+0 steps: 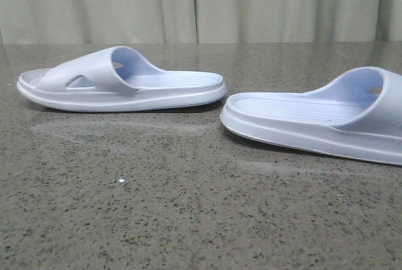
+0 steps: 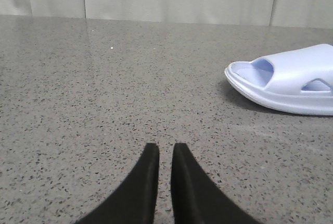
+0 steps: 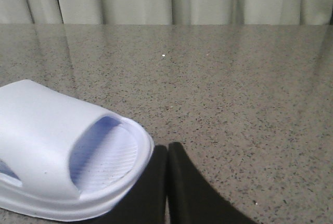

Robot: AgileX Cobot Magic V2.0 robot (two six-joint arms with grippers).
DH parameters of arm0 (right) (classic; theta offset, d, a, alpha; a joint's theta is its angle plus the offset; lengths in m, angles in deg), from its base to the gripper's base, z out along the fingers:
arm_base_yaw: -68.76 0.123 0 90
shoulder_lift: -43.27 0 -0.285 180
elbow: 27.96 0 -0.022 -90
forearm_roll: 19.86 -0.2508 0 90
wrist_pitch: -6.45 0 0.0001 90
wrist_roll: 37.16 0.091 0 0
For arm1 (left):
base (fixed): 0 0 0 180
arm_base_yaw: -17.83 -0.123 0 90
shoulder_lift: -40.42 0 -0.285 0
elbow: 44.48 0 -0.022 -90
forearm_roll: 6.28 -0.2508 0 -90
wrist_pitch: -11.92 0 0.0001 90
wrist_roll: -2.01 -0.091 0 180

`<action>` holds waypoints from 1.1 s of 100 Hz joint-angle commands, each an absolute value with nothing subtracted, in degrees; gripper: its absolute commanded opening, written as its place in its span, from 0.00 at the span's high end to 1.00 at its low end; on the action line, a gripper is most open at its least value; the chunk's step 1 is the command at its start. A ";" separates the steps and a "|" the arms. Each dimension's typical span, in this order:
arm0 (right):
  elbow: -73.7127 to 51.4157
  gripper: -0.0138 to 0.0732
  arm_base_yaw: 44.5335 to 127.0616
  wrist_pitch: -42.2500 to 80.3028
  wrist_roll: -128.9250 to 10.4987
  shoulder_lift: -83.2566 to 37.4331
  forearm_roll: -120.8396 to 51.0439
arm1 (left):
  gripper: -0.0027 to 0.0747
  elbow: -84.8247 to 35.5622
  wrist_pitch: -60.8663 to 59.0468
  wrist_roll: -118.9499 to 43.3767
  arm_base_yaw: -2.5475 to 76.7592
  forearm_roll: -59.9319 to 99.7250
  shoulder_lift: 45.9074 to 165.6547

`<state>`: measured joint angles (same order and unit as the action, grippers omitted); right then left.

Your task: Insert blue slippers together front up

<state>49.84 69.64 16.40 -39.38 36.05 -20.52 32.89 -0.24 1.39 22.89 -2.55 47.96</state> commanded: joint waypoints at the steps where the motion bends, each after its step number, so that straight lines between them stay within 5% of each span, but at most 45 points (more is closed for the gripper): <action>1: 51.07 0.94 69.58 12.07 -39.55 37.29 -19.86 | 0.95 33.41 5.46 1.59 23.08 -2.52 46.30; 110: 51.07 0.94 69.58 6.45 -39.55 37.29 -23.29 | 0.95 33.41 8.02 1.59 23.08 -2.52 46.30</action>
<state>49.84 69.64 12.60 -39.38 36.05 -20.83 32.89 2.39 1.39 22.89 -2.55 47.96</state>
